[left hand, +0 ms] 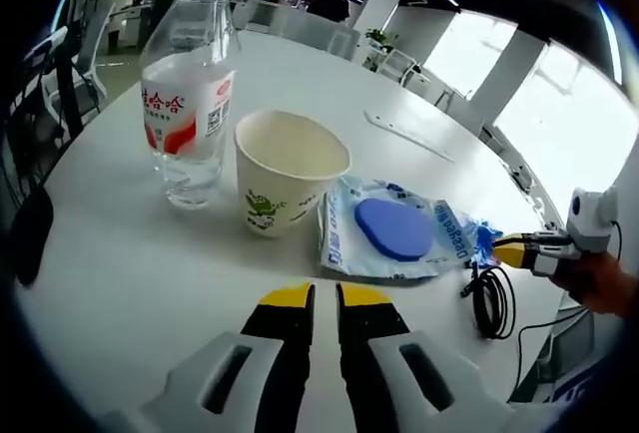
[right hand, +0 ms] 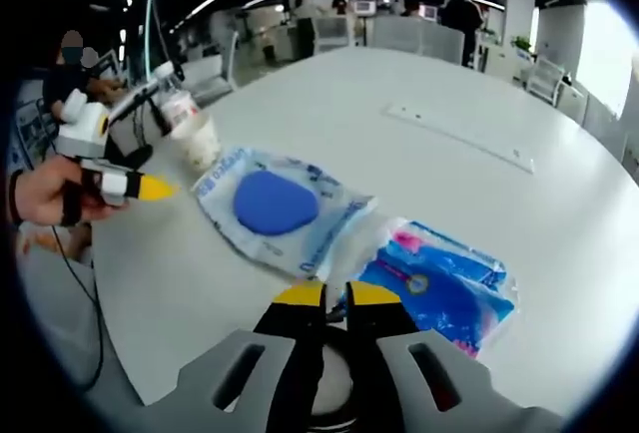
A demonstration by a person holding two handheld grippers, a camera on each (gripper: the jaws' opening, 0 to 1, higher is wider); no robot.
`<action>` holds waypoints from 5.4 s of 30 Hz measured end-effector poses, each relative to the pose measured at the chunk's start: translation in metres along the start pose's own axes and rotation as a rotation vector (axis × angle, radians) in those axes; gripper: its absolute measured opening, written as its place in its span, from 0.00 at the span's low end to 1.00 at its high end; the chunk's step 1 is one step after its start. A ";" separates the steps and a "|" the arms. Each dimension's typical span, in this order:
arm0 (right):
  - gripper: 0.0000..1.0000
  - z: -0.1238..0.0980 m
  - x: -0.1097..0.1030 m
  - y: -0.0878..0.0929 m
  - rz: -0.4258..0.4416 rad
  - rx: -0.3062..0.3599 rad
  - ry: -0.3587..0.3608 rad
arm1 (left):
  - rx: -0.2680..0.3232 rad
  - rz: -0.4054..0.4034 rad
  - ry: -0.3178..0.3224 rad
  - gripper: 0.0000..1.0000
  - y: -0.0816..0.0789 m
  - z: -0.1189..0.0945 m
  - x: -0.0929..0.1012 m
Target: Arrange the tabletop items into an orderly group along one side of the table until the central work area is clear of visible clutter.
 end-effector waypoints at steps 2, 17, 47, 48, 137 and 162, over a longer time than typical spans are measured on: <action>0.06 -0.006 0.005 0.003 0.007 0.003 0.017 | -0.002 0.007 0.000 0.07 0.004 -0.004 0.000; 0.15 -0.039 0.047 0.040 0.042 -0.037 0.143 | 0.002 0.093 0.018 0.12 0.024 -0.042 -0.001; 0.03 -0.042 0.095 0.039 0.252 -0.050 0.327 | -0.005 0.246 0.019 0.25 0.016 -0.088 -0.004; 0.02 -0.044 0.094 0.038 0.253 -0.051 0.329 | -0.004 0.249 0.021 0.25 0.016 -0.089 -0.004; 0.15 -0.021 0.025 0.081 0.082 -0.126 0.093 | 0.078 0.306 0.068 0.37 0.001 -0.150 -0.023; 0.05 -0.026 0.015 0.063 0.036 -0.097 0.067 | 0.090 0.291 0.084 0.35 0.003 -0.150 -0.017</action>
Point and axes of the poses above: the point that each gripper's makers call its tool centre point, and the gripper's own axes: z roughly forward along the fingers, x roughly to its right, y roughly out of its underside, the point moved 5 cm from there along -z, roughly backward along the fingers, and after that the axes turned 11 degrees about x, right-handed, at the moved point
